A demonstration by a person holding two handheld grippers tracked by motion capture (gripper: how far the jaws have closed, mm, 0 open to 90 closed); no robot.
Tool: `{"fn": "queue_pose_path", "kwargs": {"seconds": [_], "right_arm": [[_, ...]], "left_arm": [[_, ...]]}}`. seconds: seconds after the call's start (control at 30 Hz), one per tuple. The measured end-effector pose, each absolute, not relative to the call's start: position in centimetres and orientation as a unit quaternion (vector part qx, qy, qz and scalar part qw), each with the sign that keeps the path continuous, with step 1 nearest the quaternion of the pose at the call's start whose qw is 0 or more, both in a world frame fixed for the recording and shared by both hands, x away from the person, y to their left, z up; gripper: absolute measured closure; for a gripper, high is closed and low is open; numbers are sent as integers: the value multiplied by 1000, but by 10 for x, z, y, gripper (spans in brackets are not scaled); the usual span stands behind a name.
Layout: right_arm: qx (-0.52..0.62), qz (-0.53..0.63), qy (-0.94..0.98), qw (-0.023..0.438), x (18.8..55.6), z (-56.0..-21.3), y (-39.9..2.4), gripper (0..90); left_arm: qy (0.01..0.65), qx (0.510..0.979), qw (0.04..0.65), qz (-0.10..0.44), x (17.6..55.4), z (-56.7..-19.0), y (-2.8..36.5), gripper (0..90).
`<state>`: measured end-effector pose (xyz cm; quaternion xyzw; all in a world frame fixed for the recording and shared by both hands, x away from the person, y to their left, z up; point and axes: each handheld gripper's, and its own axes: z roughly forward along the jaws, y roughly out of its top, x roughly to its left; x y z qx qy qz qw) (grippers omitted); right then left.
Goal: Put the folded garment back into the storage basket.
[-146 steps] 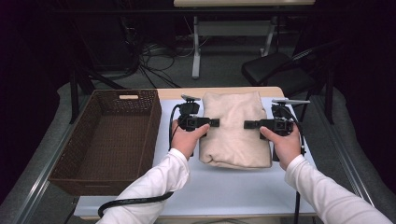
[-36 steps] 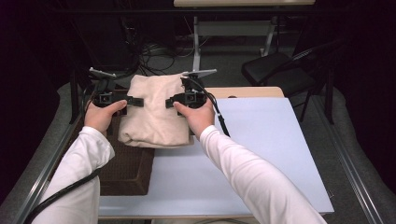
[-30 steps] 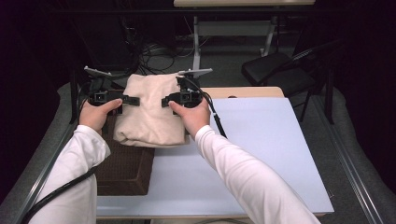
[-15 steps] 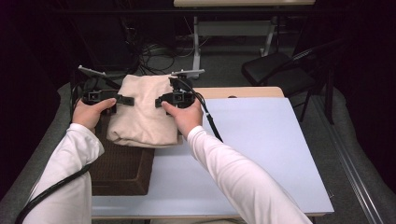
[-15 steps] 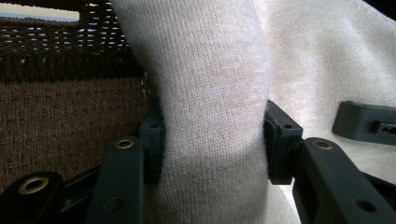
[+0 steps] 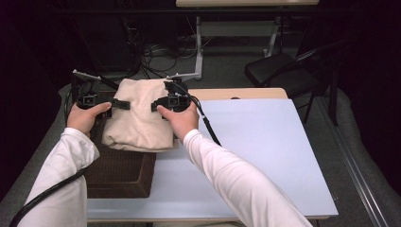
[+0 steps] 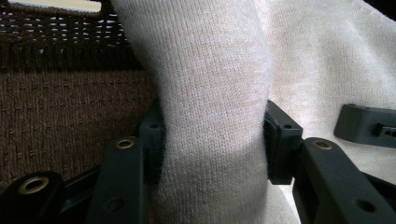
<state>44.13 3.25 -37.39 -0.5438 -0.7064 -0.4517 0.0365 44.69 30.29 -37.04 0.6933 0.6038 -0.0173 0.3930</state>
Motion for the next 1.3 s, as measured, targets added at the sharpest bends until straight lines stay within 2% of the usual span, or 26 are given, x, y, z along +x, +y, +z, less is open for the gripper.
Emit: {"fn": "queue_pose_path", "kwargs": {"seconds": [1.03,1.3], "right_arm": [[-521,-458,-718,51,416,-387,81,641],[-518,-458,-721,43,415,-396,87,641]], "left_arm": [[610,696,378,-5,416,-372,351,528],[614,695,376,1,415,-379,354,528]]}}
